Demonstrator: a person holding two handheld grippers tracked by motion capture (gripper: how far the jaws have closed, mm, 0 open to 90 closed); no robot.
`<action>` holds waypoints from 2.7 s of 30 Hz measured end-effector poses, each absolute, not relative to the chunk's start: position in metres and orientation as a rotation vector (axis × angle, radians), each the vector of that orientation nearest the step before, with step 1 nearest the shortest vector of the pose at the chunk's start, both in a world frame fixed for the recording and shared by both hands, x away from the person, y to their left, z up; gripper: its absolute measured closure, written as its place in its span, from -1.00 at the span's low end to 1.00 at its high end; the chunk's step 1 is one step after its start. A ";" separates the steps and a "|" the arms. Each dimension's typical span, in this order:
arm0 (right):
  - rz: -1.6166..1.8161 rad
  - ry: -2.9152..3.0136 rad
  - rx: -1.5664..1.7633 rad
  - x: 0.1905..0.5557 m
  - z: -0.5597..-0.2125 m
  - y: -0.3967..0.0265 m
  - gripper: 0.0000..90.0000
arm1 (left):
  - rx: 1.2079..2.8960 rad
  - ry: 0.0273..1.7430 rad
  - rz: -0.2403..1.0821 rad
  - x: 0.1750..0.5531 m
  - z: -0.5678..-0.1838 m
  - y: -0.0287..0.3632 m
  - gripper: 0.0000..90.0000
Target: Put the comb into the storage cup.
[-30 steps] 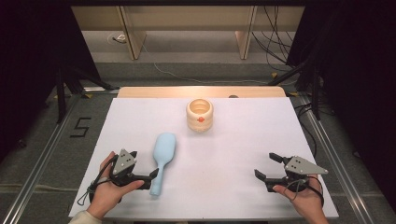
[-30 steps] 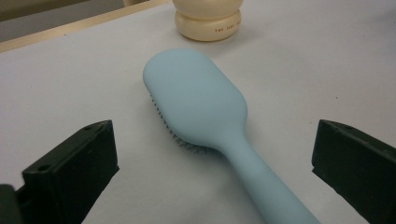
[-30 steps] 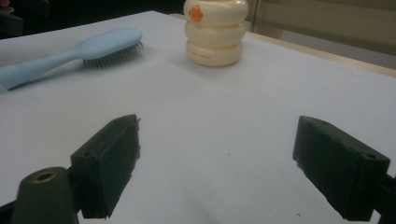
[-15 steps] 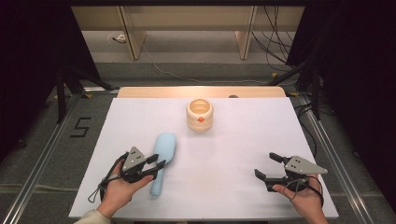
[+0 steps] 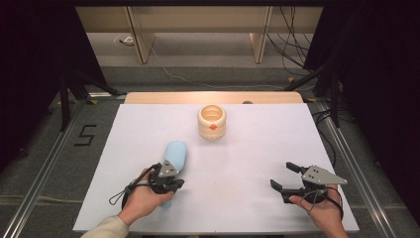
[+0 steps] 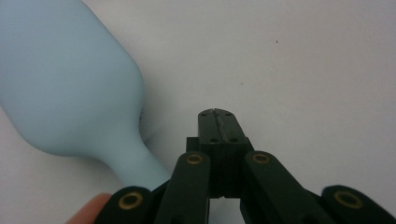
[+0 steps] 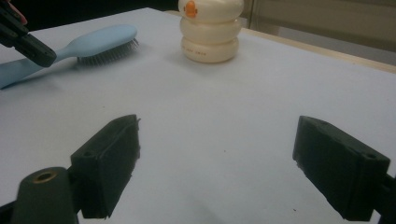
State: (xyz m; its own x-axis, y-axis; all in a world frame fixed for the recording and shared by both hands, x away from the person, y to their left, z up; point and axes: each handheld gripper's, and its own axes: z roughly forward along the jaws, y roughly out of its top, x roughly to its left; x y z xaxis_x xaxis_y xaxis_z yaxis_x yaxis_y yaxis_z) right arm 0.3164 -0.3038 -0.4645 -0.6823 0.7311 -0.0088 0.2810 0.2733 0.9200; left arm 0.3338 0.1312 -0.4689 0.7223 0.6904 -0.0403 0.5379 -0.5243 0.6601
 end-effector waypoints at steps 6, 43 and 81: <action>1.391 2.118 0.912 0.316 -0.465 -0.304 -0.65 | 2.309 0.927 0.266 0.333 -0.475 0.127 0.99; 1.393 2.139 0.917 0.317 -0.466 -0.303 -0.65 | 2.463 1.031 0.266 0.339 -0.475 0.152 0.99; 1.387 2.153 0.919 0.317 -0.467 -0.303 -0.65 | 2.470 1.097 0.338 0.348 -0.474 0.173 0.99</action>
